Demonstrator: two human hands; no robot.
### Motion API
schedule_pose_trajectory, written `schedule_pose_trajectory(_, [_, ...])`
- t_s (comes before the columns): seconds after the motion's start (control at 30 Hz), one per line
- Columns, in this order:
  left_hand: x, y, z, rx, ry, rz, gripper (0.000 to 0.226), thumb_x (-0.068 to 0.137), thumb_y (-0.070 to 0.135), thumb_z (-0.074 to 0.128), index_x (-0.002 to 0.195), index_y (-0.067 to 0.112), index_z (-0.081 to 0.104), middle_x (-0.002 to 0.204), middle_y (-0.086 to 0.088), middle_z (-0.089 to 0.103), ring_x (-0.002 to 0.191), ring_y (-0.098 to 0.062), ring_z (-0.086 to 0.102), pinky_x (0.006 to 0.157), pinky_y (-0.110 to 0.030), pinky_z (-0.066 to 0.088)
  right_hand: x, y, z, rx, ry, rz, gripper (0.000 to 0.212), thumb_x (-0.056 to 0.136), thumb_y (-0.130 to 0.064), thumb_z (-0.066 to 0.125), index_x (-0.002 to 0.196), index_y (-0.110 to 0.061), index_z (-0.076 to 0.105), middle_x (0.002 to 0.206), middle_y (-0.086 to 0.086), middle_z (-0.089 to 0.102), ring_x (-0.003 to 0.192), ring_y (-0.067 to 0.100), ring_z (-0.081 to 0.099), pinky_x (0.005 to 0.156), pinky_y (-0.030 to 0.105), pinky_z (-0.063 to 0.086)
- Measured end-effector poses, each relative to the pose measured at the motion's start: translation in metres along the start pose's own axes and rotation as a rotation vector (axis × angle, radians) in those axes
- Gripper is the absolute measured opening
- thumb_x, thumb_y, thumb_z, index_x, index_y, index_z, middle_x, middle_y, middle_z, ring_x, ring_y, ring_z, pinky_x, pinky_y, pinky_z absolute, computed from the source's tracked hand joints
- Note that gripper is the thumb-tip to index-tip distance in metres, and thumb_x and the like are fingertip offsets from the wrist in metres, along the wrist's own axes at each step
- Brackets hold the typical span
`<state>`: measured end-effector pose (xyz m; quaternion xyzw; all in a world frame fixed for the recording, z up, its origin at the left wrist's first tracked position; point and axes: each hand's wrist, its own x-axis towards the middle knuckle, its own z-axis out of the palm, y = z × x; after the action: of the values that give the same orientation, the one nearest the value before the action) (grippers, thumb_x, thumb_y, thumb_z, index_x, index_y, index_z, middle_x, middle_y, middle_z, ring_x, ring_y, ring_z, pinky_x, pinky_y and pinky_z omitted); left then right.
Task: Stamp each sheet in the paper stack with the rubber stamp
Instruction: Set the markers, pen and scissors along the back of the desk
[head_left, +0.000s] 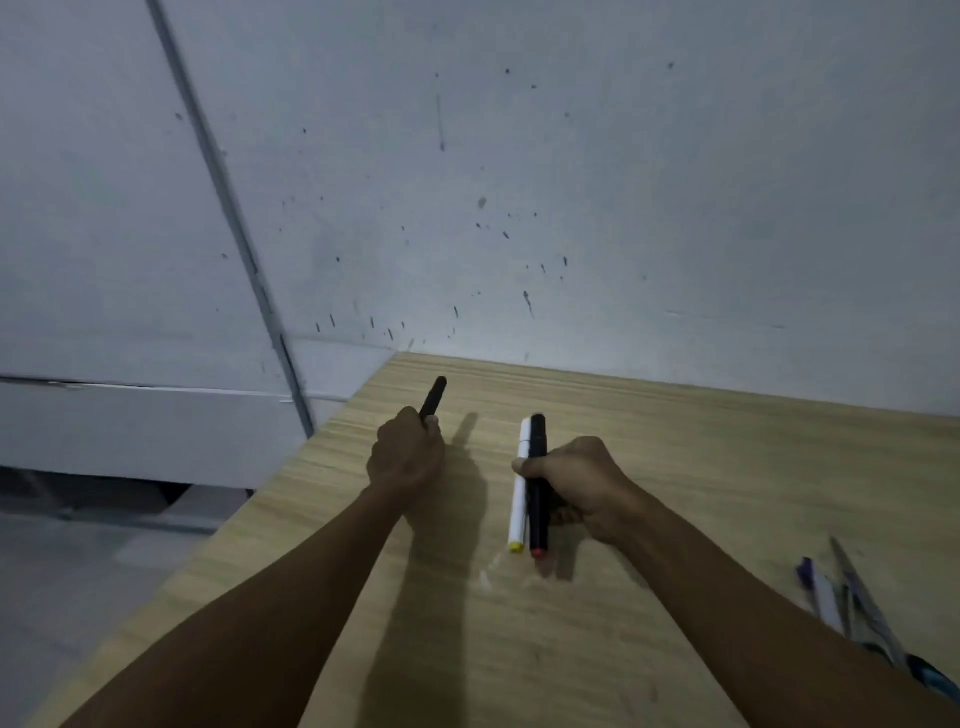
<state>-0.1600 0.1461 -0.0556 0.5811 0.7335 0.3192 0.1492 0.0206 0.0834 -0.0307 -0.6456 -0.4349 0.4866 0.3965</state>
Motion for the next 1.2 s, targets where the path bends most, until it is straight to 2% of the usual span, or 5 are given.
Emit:
schedule_pose_trajectory(0.23, [0.071,-0.013,0.024,0.248,0.033,0.105,0.032,0.100,0.025,0.036,0.116,0.004,0.052,0.117,-0.017,0.052,0.107,-0.036,0.051,0.089,-0.046,0.043,0.070,-0.018,0.034,0.038,-0.011,-0.041,0.028,0.078,-0.017,0.081,0.087,0.006,0.068,0.077,0.016,0.069,0.068,0.030,0.069,0.056,0.035,0.056])
schedule_pose_trajectory(0.5, [0.147,-0.019,0.053,0.356,0.066,0.059,0.034,0.099,0.021,0.033,0.123,0.005,0.051,0.127,-0.018,0.045,0.117,-0.036,0.041,0.098,-0.047,0.034,0.141,-0.025,0.052,0.044,-0.013,-0.037,0.036,0.075,-0.020,0.083,0.093,0.007,0.068,0.087,0.019,0.071,0.077,0.033,0.070,0.064,0.041,0.056])
schedule_pose_trajectory(0.67, [0.160,-0.020,0.059,0.432,0.041,0.028,0.034,0.096,0.020,0.034,0.119,0.005,0.053,0.127,-0.017,0.039,0.116,-0.036,0.035,0.100,-0.048,0.029,0.156,-0.022,0.059,0.028,-0.026,-0.026,0.036,0.075,-0.021,0.083,0.096,0.004,0.067,0.085,0.016,0.070,0.070,0.029,0.068,0.053,0.034,0.055])
schedule_pose_trajectory(0.8, [0.160,-0.021,0.061,0.444,0.037,0.038,0.033,0.093,0.020,0.035,0.117,0.006,0.053,0.125,-0.015,0.040,0.116,-0.035,0.035,0.100,-0.049,0.029,0.157,-0.022,0.058,0.046,-0.016,-0.014,0.036,0.076,-0.020,0.082,0.098,0.003,0.066,0.090,0.017,0.070,0.064,0.023,0.063,0.040,0.023,0.044])
schedule_pose_trajectory(1.2, [0.156,-0.024,0.059,0.328,0.066,0.044,0.038,0.093,0.030,0.043,0.122,0.006,0.042,0.125,-0.017,0.041,0.116,-0.036,0.036,0.097,-0.050,0.031,0.157,-0.024,0.058,0.155,0.003,0.087,0.036,0.074,-0.019,0.083,0.100,-0.004,0.064,0.094,0.015,0.071,0.083,0.029,0.071,0.044,0.024,0.047])
